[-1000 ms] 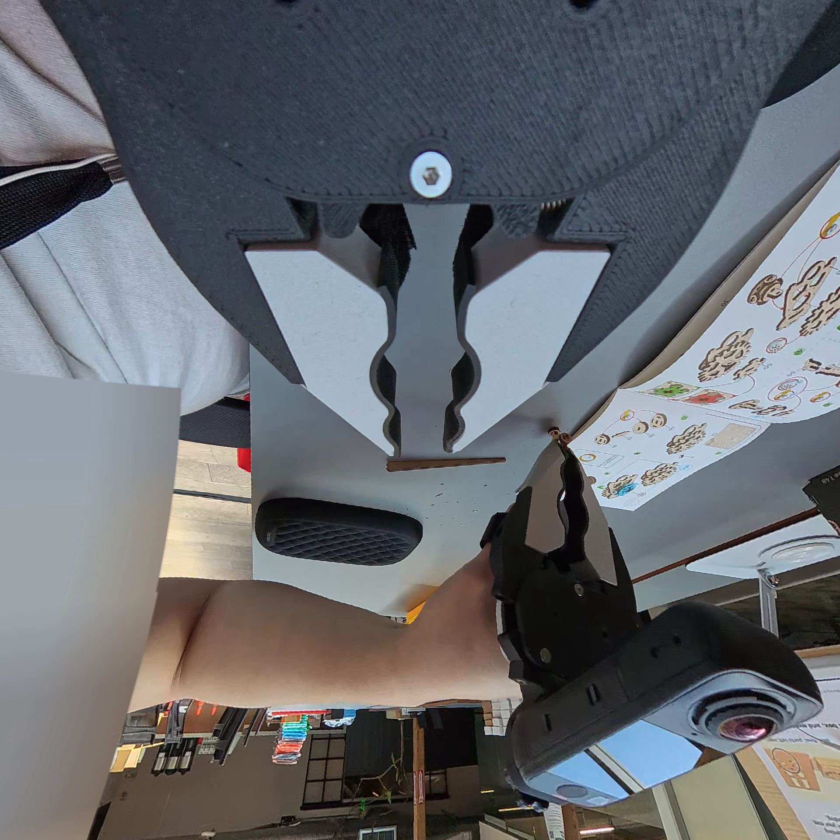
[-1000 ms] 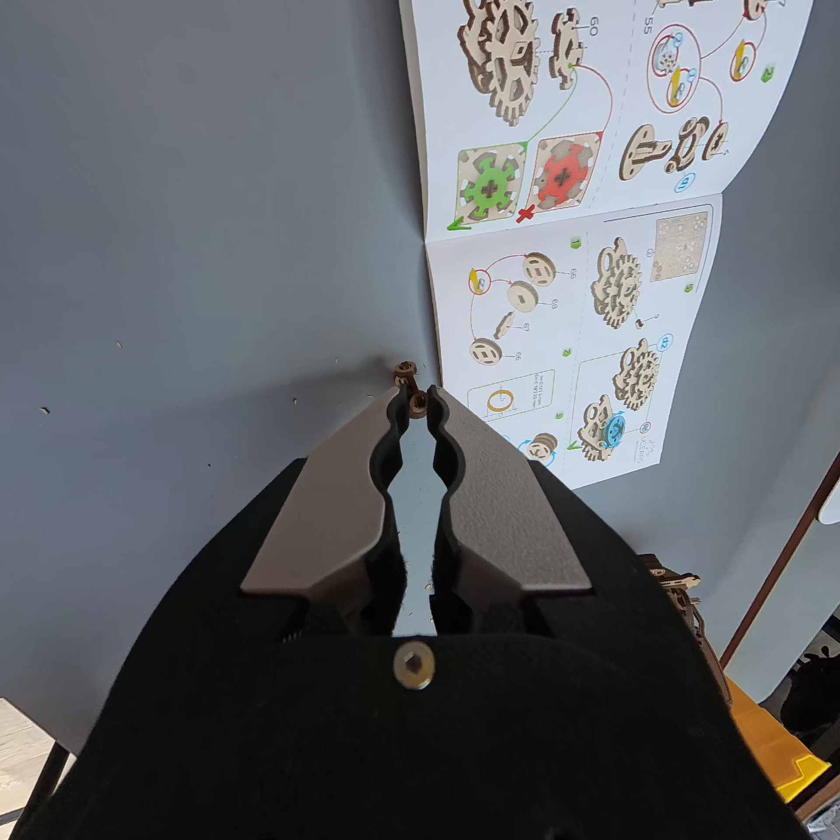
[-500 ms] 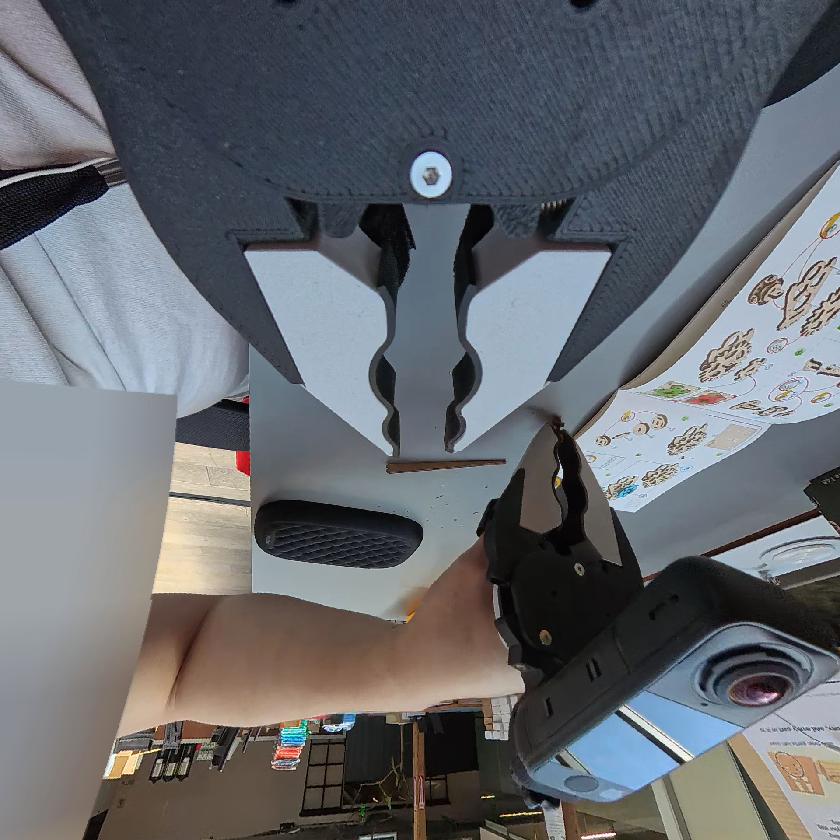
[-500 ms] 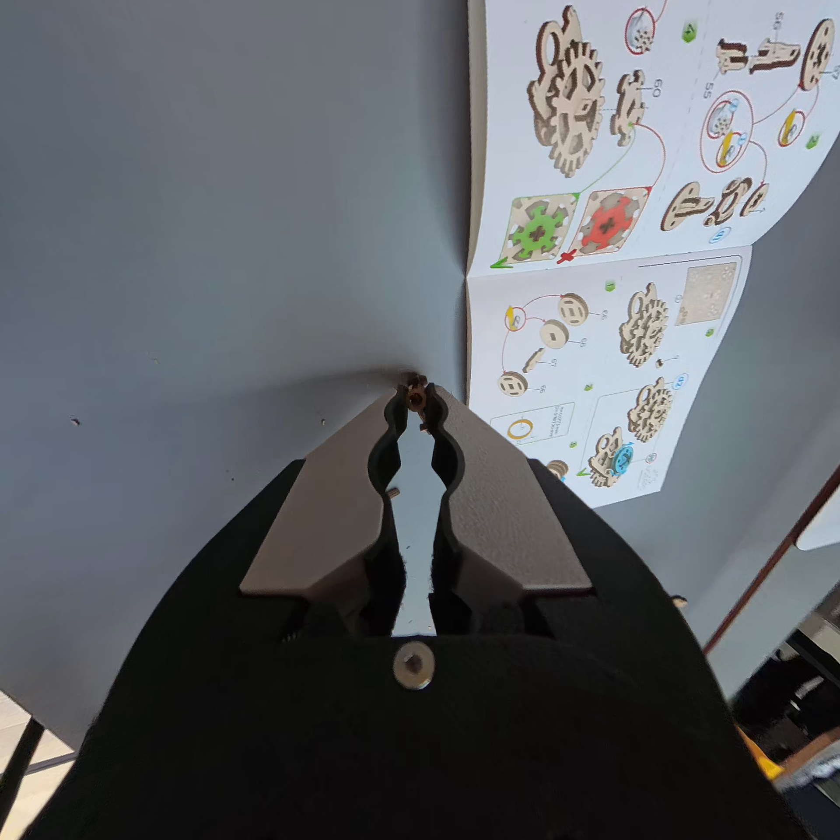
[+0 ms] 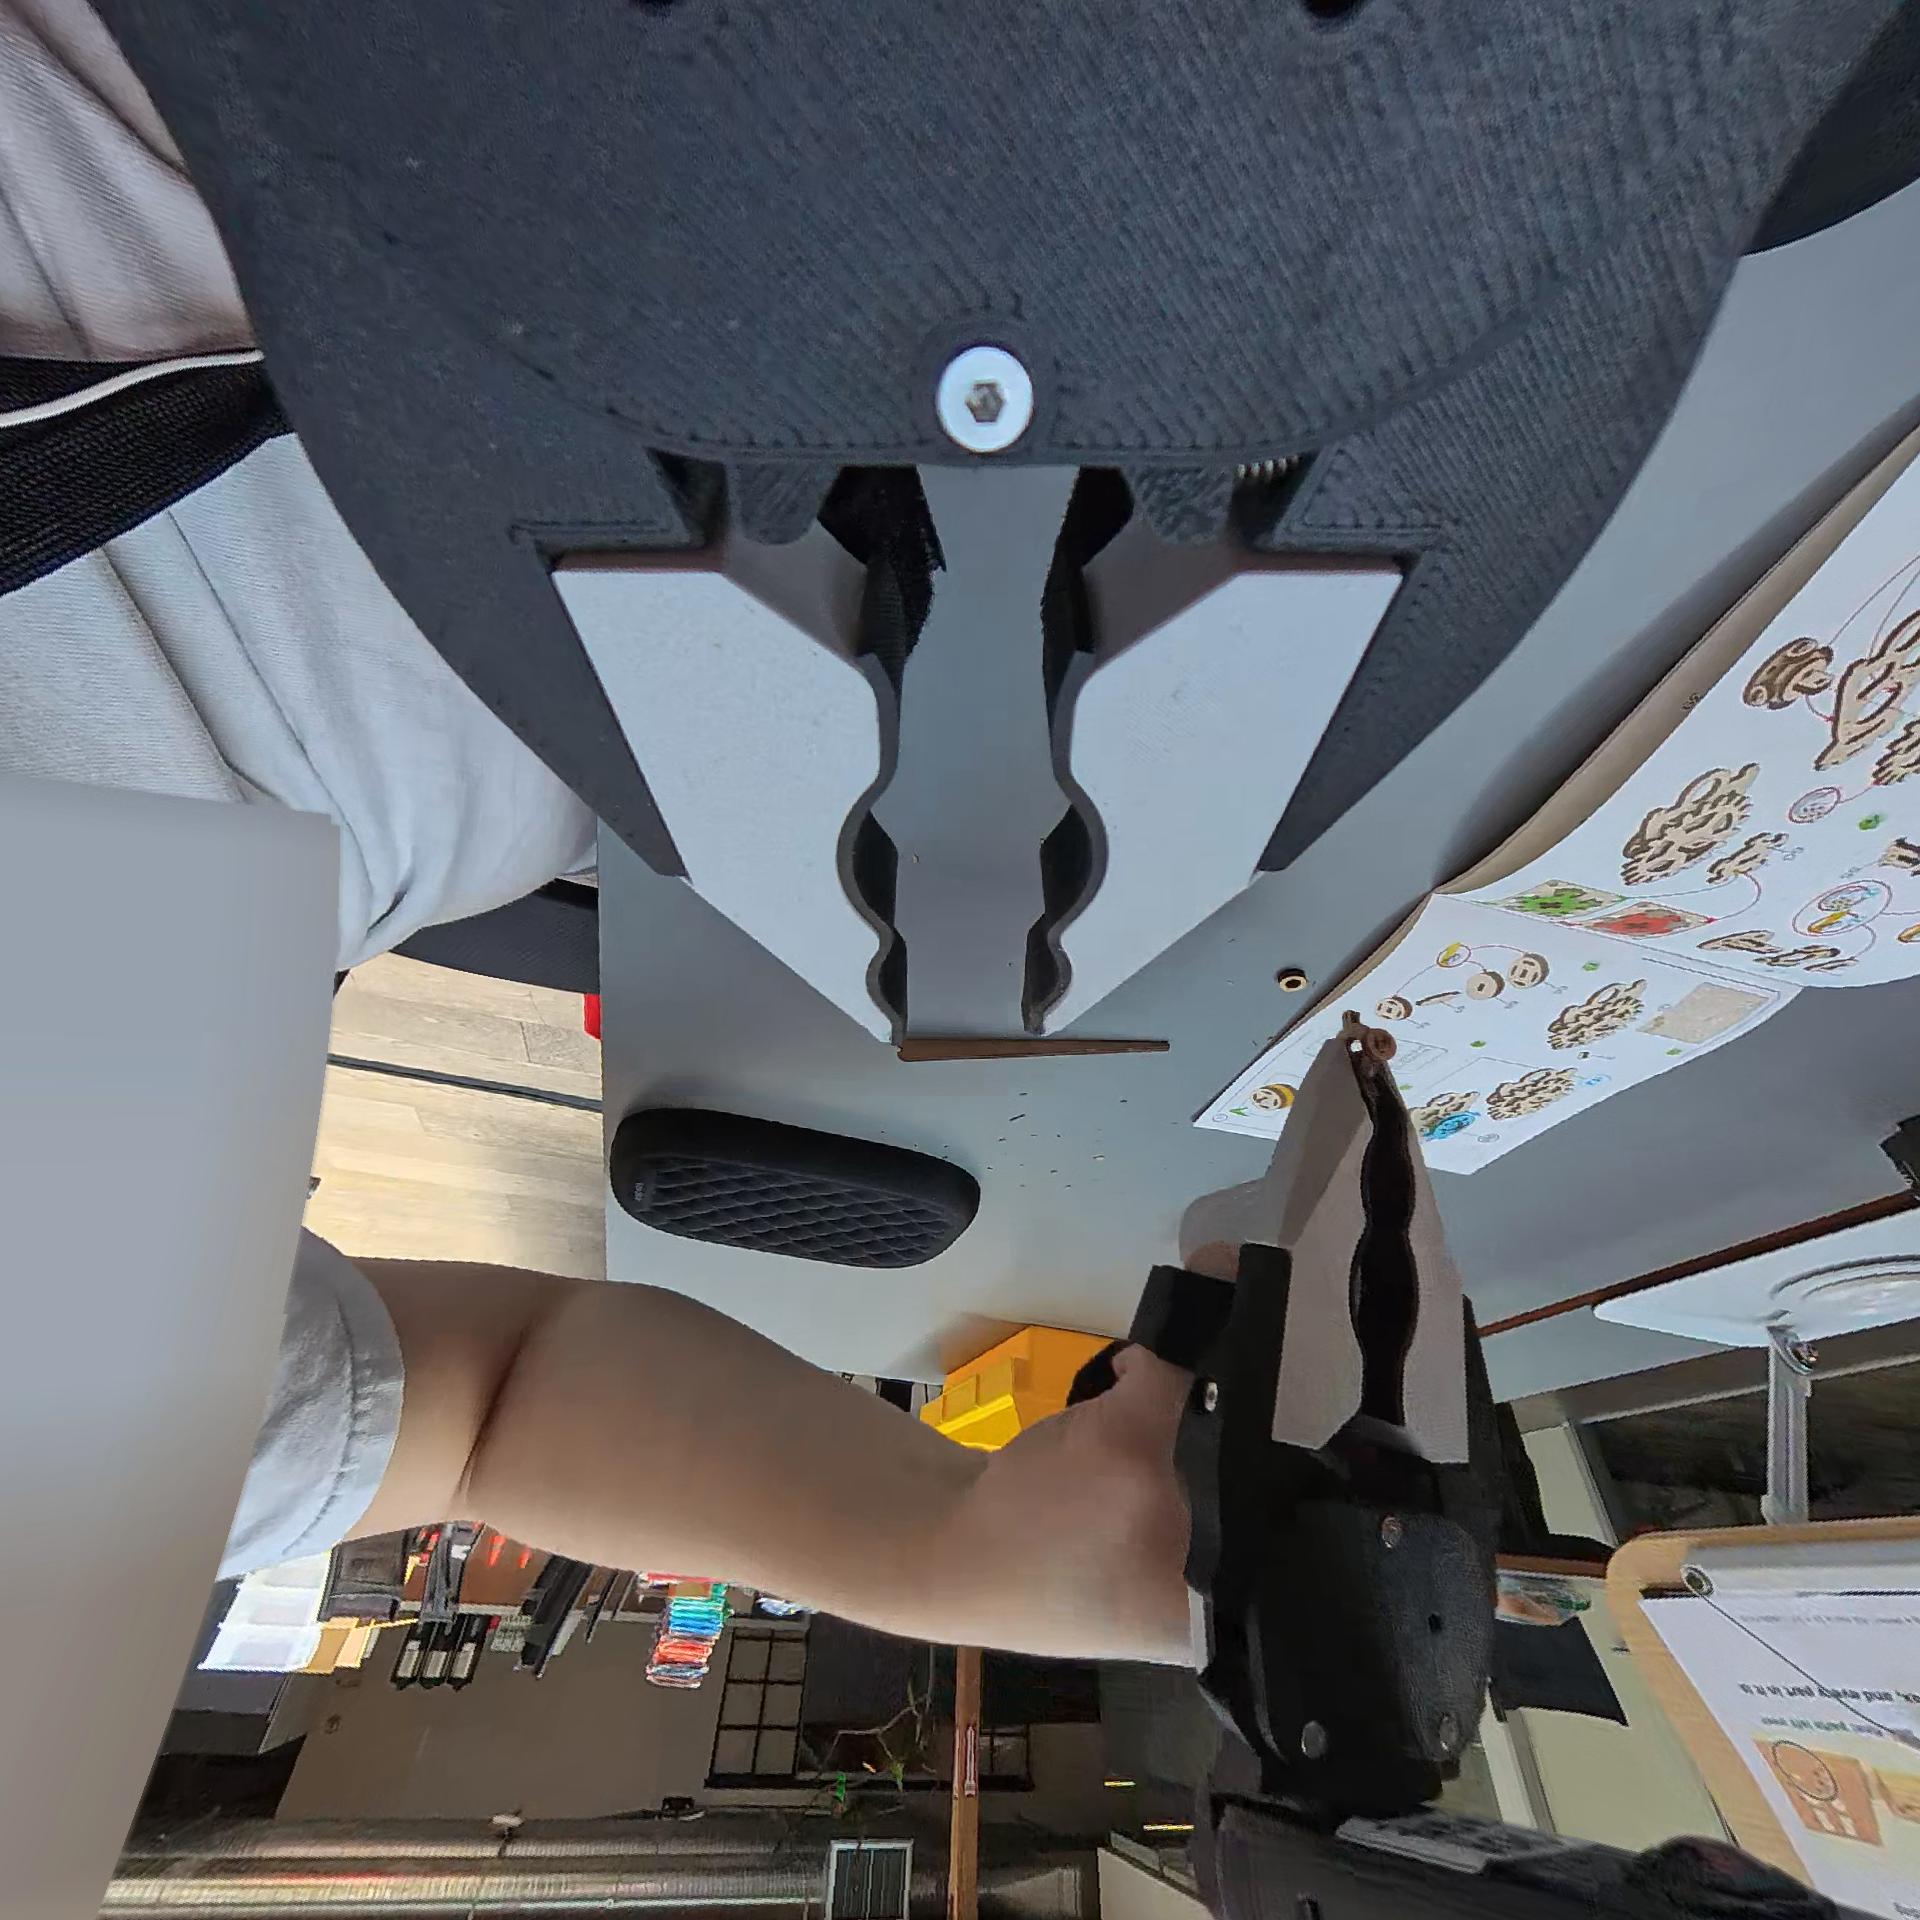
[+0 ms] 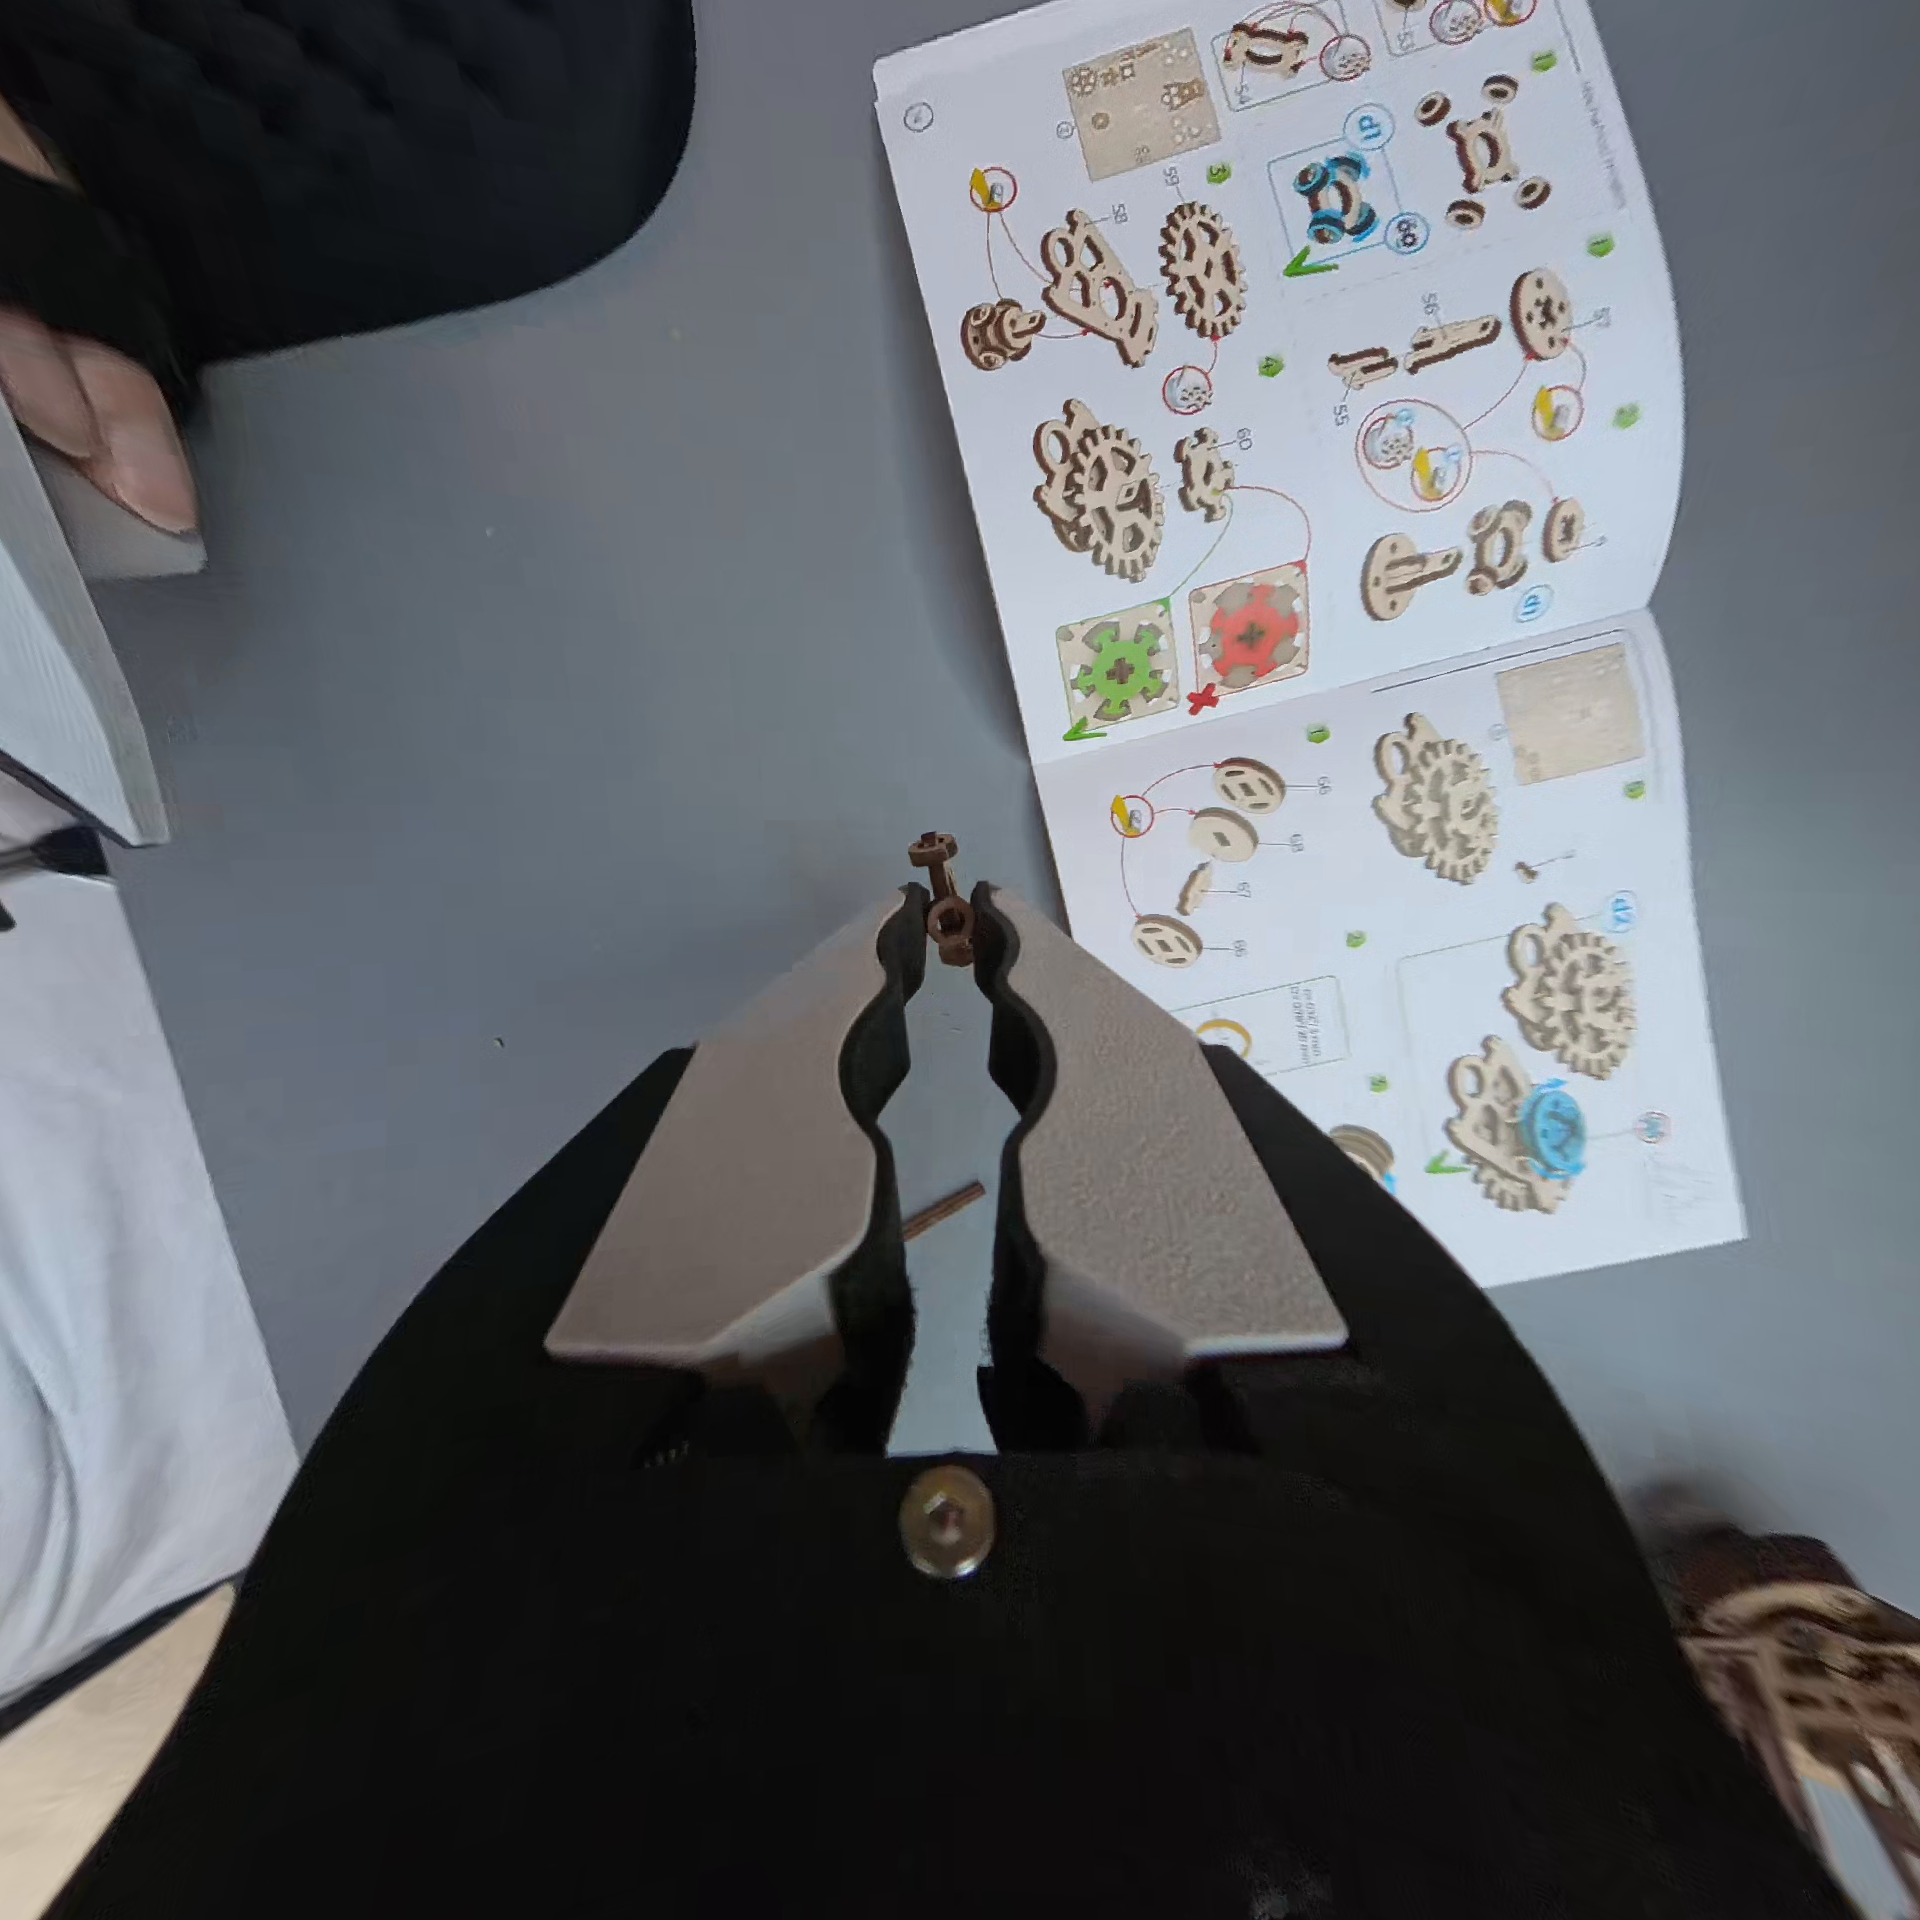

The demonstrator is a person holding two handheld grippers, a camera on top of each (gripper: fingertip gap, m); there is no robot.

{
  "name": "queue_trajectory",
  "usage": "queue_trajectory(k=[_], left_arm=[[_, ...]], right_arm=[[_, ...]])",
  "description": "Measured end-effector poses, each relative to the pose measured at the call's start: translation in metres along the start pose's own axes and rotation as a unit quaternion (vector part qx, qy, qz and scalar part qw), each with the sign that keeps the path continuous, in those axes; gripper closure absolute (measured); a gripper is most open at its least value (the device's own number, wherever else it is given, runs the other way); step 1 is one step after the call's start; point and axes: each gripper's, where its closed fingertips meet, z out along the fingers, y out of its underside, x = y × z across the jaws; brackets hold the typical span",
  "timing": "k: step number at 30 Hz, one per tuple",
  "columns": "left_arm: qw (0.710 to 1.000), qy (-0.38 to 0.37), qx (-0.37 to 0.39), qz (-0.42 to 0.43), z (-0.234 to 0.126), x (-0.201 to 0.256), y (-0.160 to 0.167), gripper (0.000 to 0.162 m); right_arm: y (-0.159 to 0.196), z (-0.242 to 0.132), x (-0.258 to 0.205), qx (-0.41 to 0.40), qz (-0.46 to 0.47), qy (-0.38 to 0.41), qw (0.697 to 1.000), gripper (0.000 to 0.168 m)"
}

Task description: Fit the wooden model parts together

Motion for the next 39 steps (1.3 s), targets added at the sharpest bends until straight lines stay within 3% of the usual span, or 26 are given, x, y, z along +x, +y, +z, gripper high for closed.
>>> queue_trajectory(k=[3, 7, 14, 20, 27, 34, 39], left_arm=[[1.0, -0.006, -0.003, 0.005, 0.0, -0.001, 0.001, 0.142], [0.999, -0.031, -0.011, -0.004, 0.002, -0.009, 0.003, 0.143], [0.988, -0.047, 0.022, -0.144, 0.005, -0.031, -0.001, 0.141], [0.985, -0.047, 0.075, -0.146, -0.006, -0.03, -0.017, 0.142], [0.983, -0.007, 0.08, -0.163, -0.009, -0.022, -0.02, 0.161], [0.978, 0.027, 0.071, -0.195, -0.008, -0.018, -0.017, 0.162], [0.974, 0.042, 0.075, -0.208, -0.008, -0.016, -0.018, 0.162]], right_arm=[[-0.004, -0.003, -0.009, 0.11, 0.113, -0.118, 0.98, 0.162], [-0.022, -0.036, -0.033, 0.263, 0.215, -0.284, 0.897, 0.162], [-0.036, -0.06, -0.083, 0.332, 0.209, -0.388, 0.834, 0.162], [-0.045, -0.055, -0.105, 0.334, 0.193, -0.405, 0.829, 0.162], [-0.047, -0.048, -0.113, 0.332, 0.141, -0.377, 0.853, 0.162], [-0.043, -0.046, -0.116, 0.337, 0.038, -0.302, 0.891, 0.159], [-0.04, -0.046, -0.12, 0.327, 0.012, -0.285, 0.901, 0.162]])
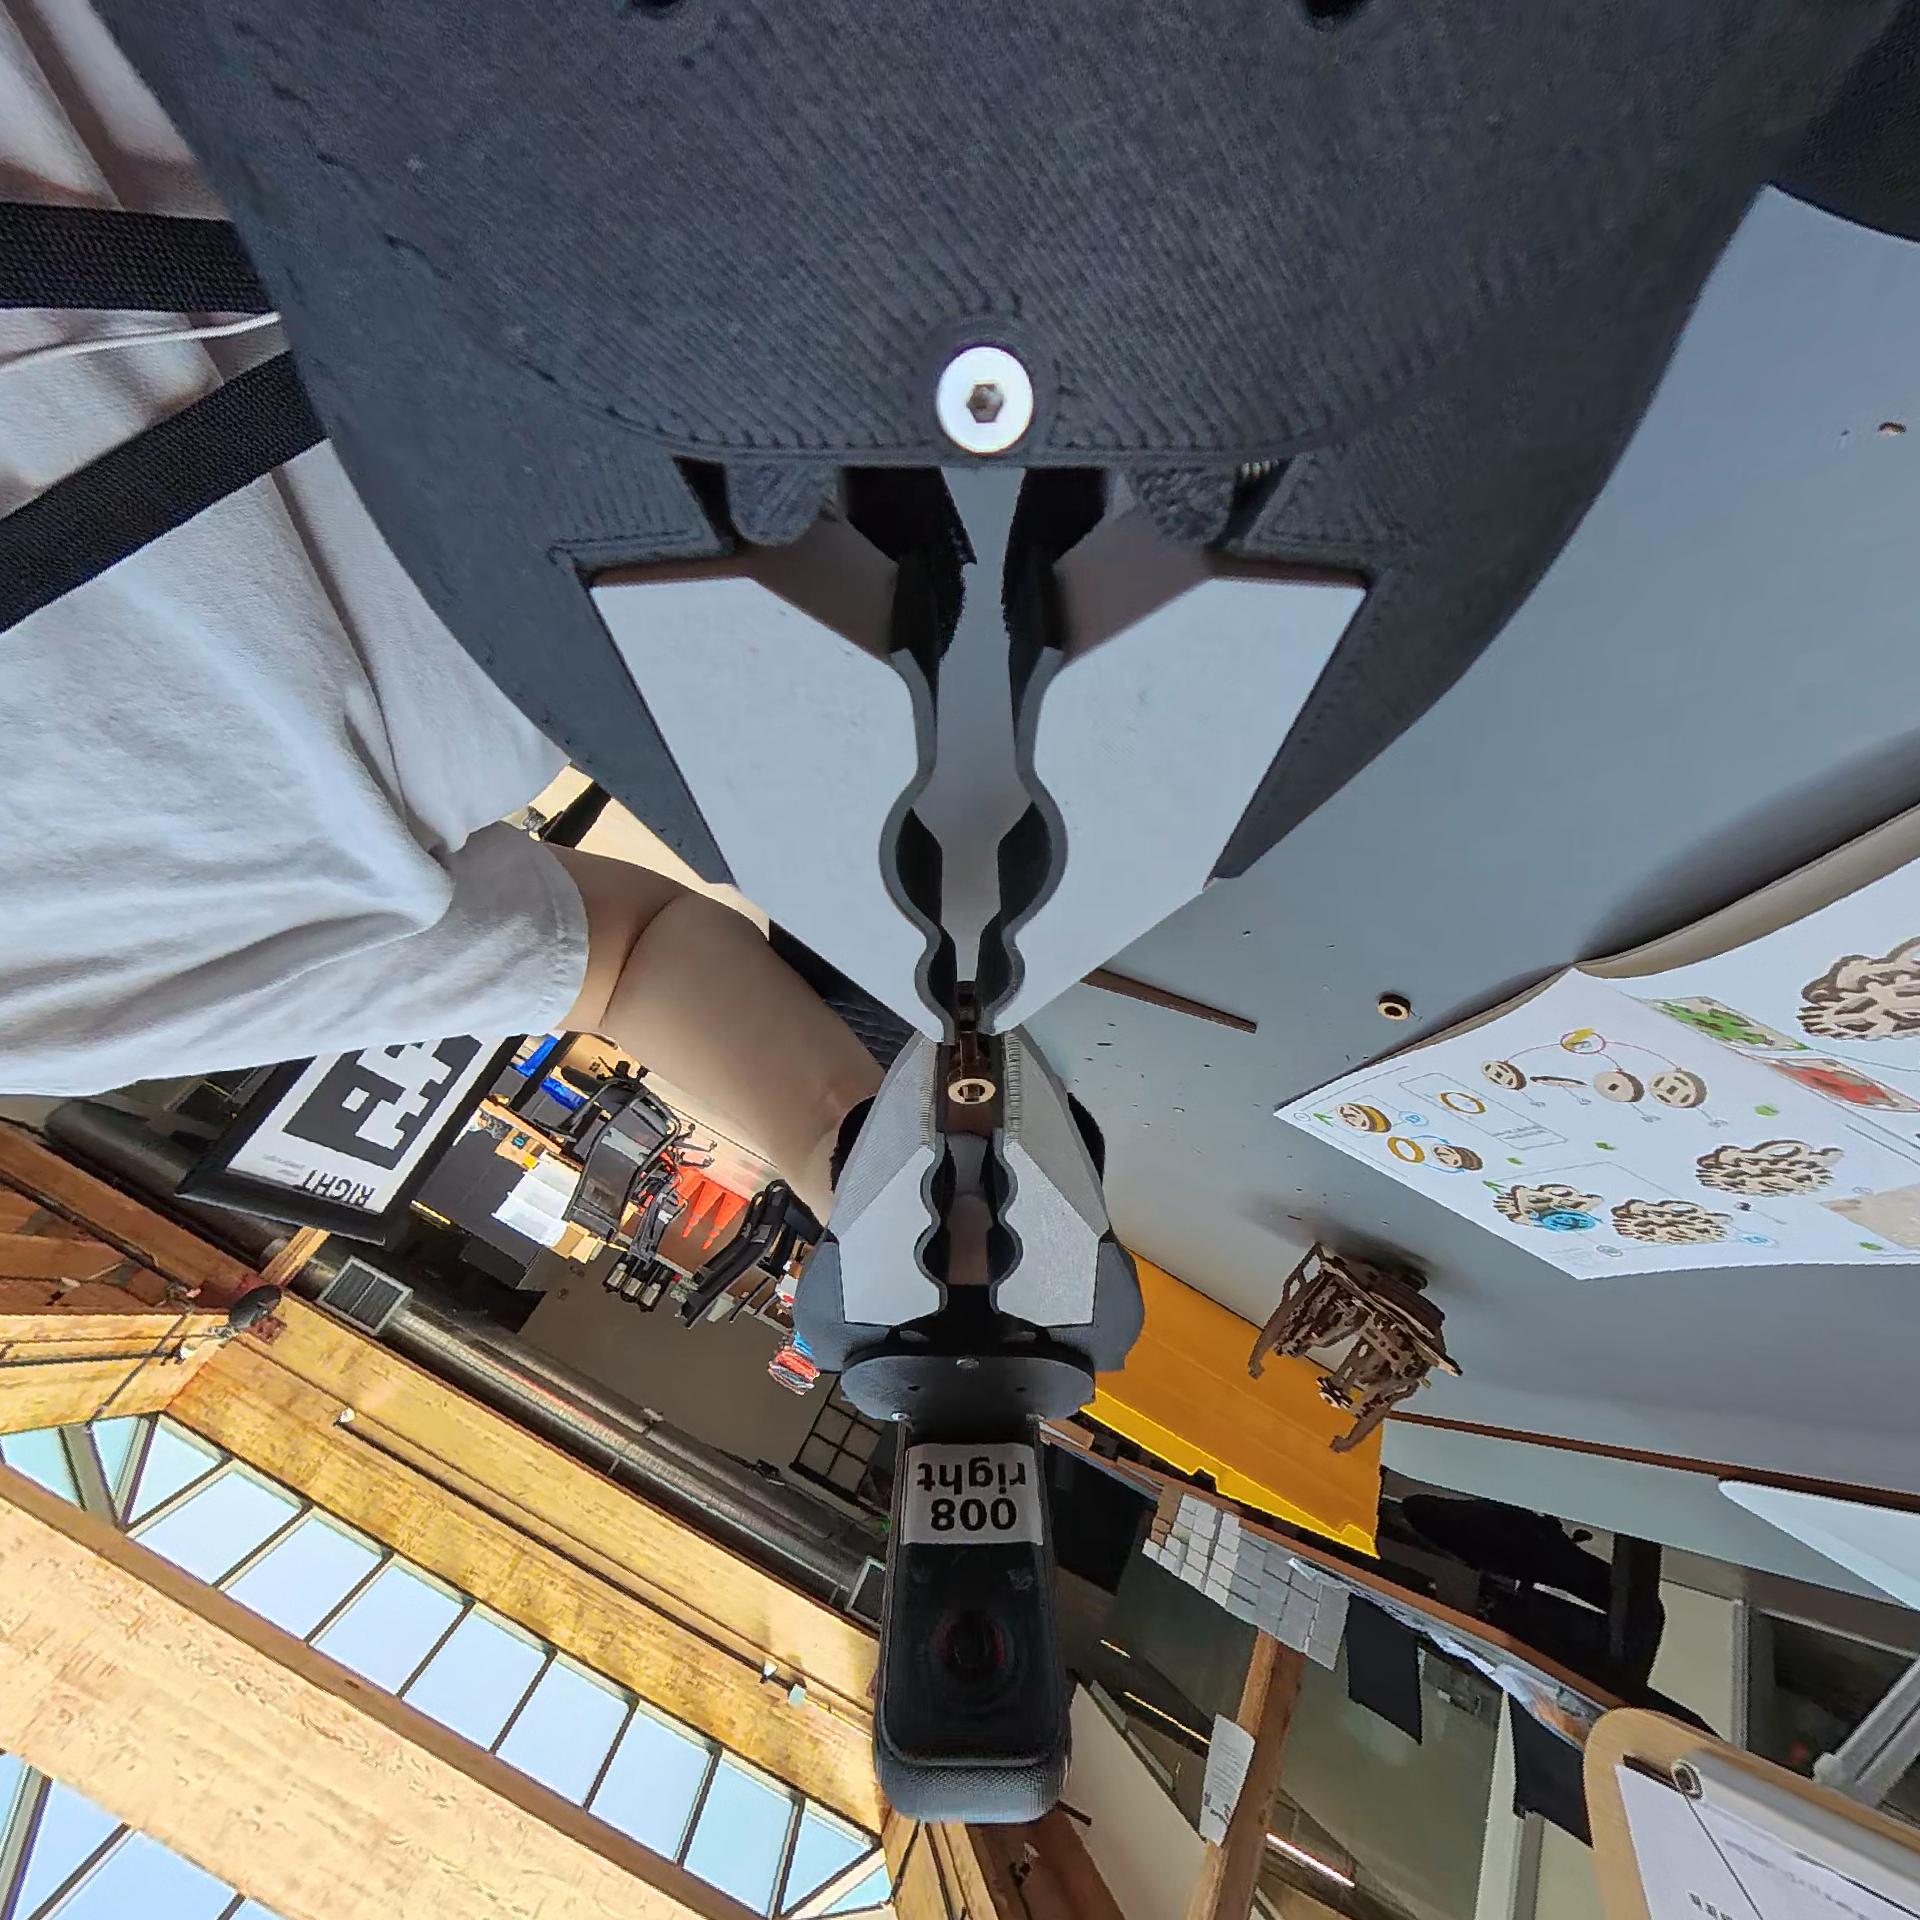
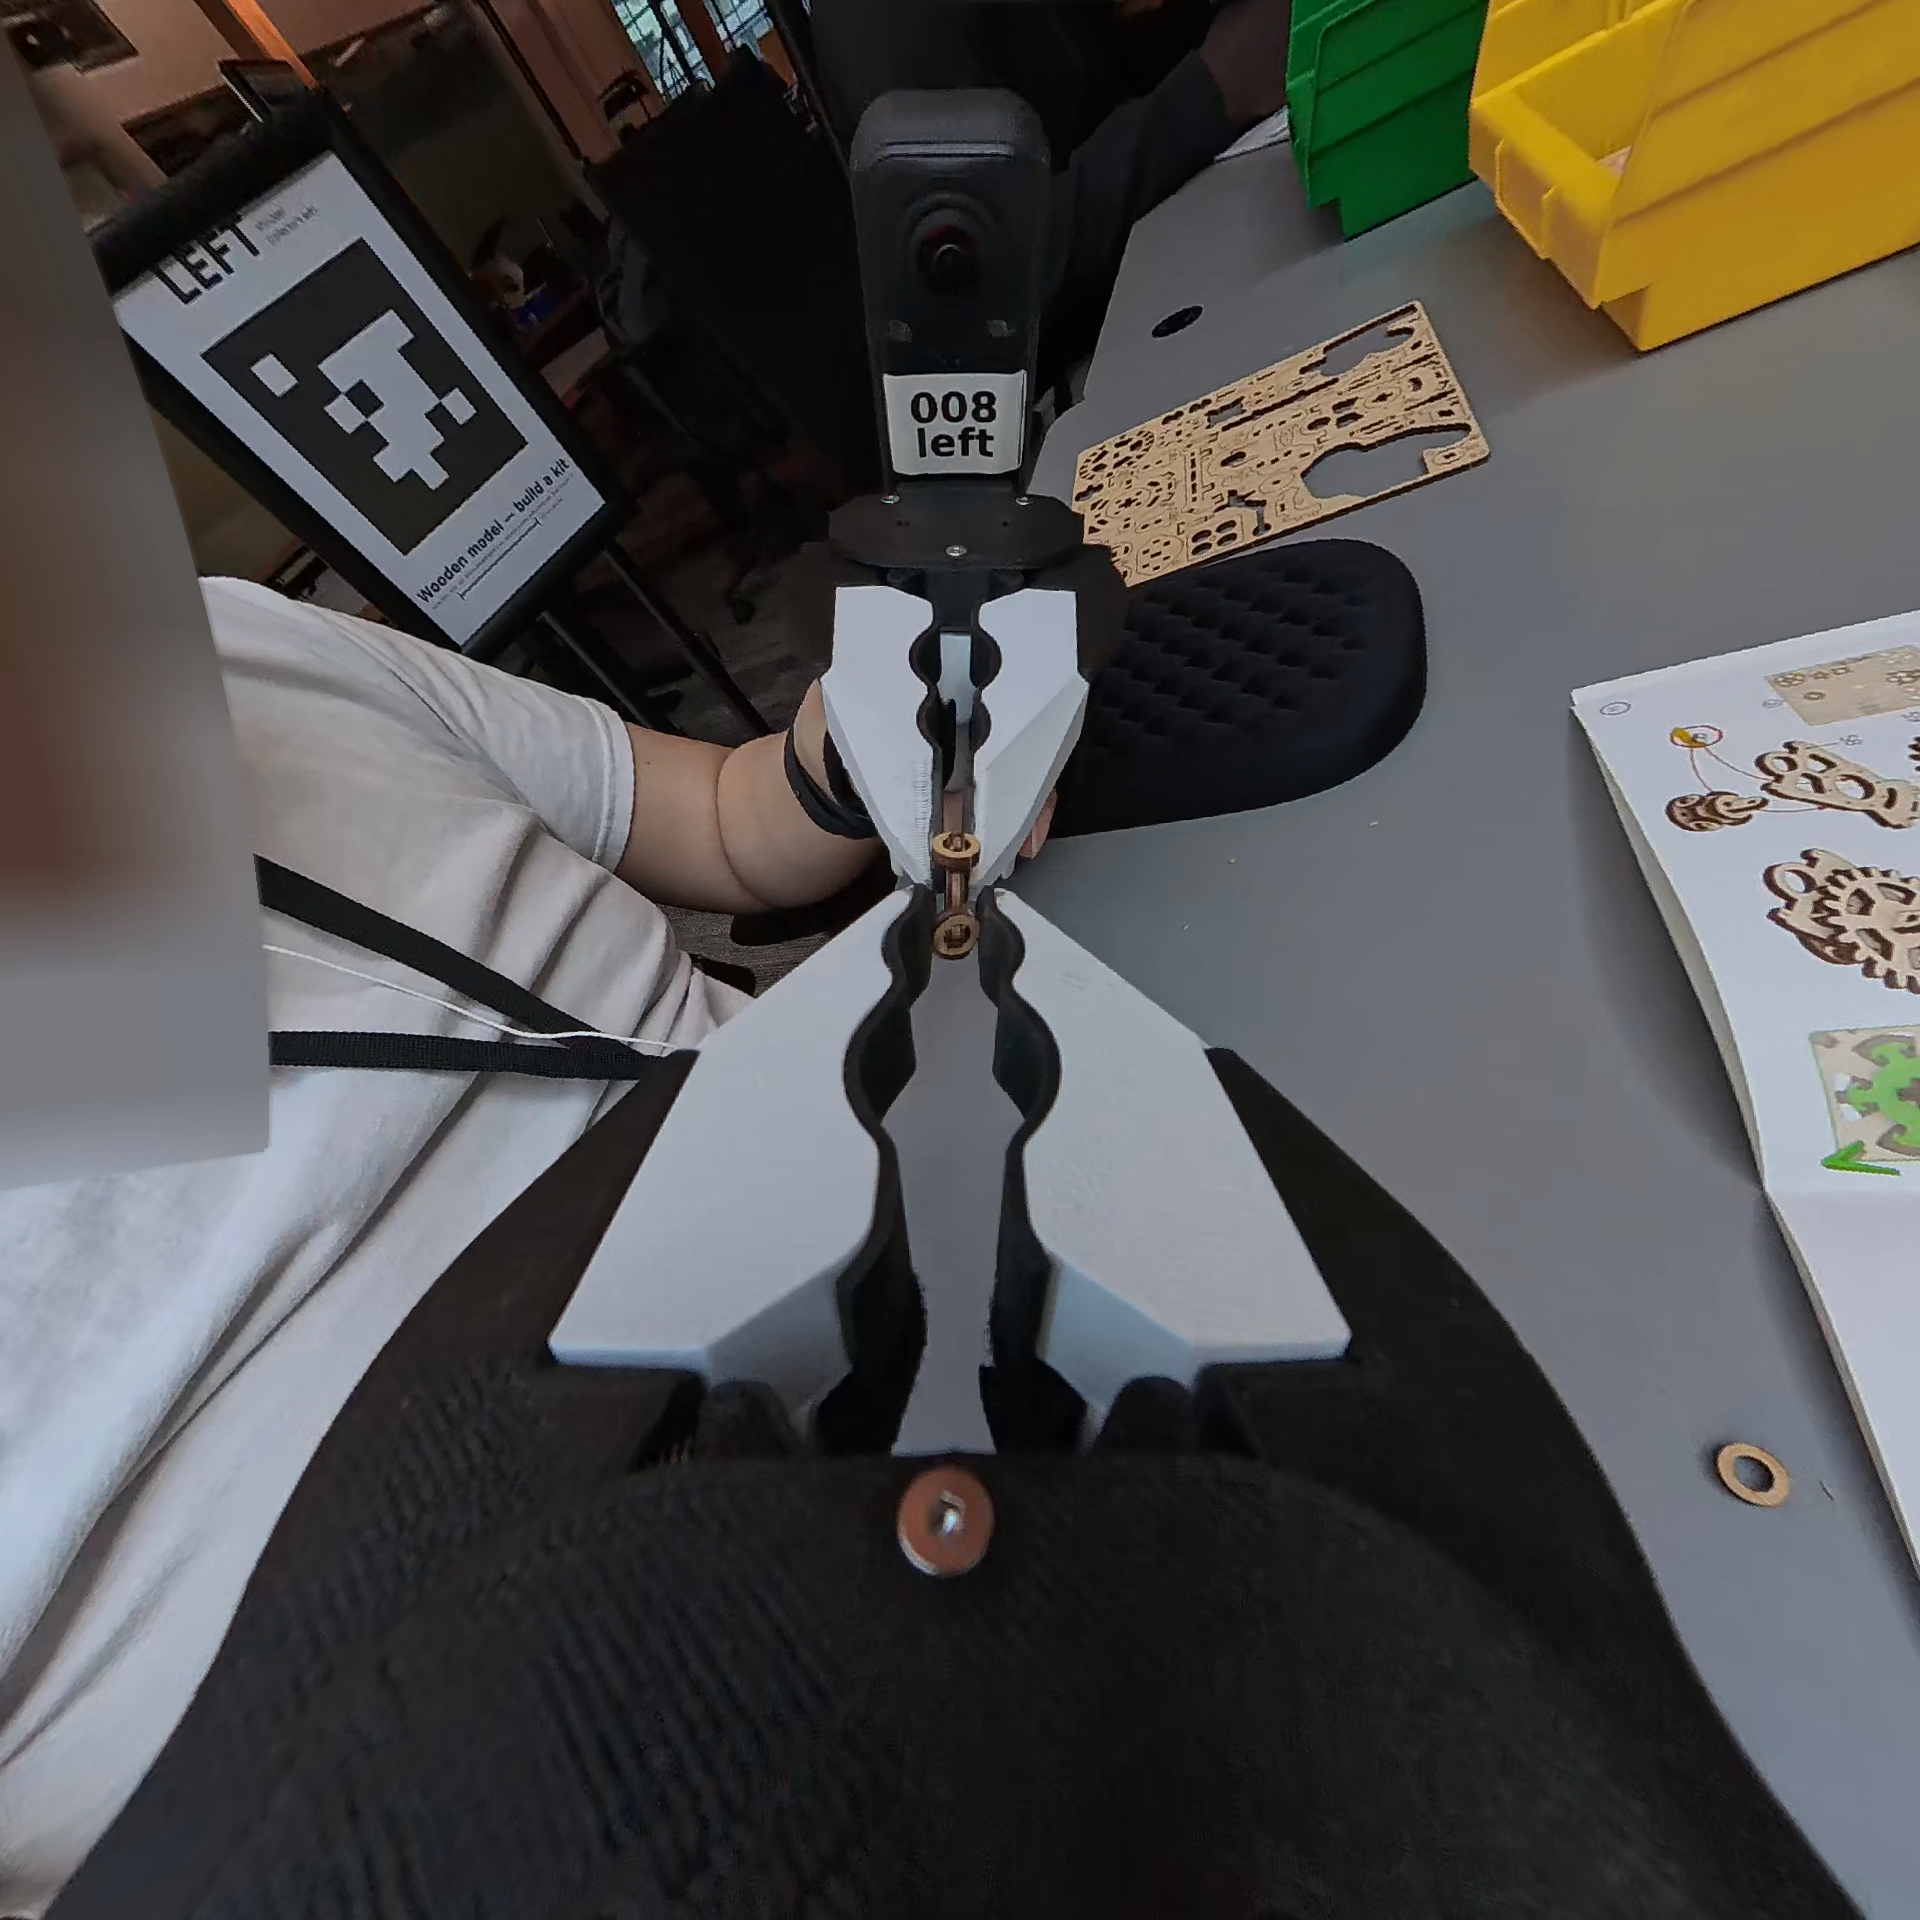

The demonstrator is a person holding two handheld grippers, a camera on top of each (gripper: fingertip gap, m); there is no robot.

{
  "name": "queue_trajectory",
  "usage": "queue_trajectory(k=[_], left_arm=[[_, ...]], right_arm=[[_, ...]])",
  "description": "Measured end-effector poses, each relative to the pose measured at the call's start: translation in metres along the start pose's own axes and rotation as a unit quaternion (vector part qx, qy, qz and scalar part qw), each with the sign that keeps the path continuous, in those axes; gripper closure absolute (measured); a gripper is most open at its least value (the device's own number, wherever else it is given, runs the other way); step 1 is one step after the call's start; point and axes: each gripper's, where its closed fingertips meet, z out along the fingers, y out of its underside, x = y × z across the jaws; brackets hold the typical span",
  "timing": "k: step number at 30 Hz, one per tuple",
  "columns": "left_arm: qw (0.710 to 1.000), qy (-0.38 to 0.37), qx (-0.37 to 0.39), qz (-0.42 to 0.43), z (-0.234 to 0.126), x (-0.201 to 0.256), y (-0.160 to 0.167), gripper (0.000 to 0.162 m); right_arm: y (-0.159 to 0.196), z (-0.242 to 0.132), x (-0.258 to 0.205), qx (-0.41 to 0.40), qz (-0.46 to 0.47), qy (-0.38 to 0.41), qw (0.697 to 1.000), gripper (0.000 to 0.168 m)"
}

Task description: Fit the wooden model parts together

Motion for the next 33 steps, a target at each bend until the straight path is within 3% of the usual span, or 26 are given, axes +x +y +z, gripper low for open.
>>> queue_trajectory(k=[9, 13, 17, 20, 23, 28, 33], left_arm=[[1.0, 0.011, 0.01, 0.006, -0.004, 0.003, -0.004, 0.162], [1.0, 0.008, -0.006, 0.012, -0.001, 0.004, 0.001, 0.153], [1.0, 0.002, -0.01, 0.024, 0.0, 0.003, 0.003, 0.162], [1.0, -0.004, 0.014, 0.024, -0.003, 0.002, -0.004, 0.162], [0.998, -0.011, 0.053, 0.016, -0.01, -0.001, -0.016, 0.162], [0.997, -0.002, 0.081, -0.008, -0.014, -0.002, -0.023, 0.162], [0.996, -0.005, 0.093, -0.012, -0.012, -0.001, -0.023, 0.162]], right_arm=[[-0.007, -0.004, -0.002, 0.032, 0.005, -0.004, 0.999, 0.162], [-0.005, -0.003, -0.001, 0.029, 0.005, 0.002, 1.0, 0.162], [-0.004, -0.003, -0.002, 0.036, 0.007, -0.004, 0.999, 0.162], [-0.011, -0.003, -0.001, 0.068, 0.011, -0.006, 0.998, 0.161], [-0.02, -0.005, 0.003, 0.115, 0.015, 0.009, 0.993, 0.147], [-0.032, -0.012, 0.003, 0.199, 0.047, 0.004, 0.979, 0.151], [-0.033, -0.006, 0.002, 0.214, 0.058, 0.003, 0.975, 0.153]])
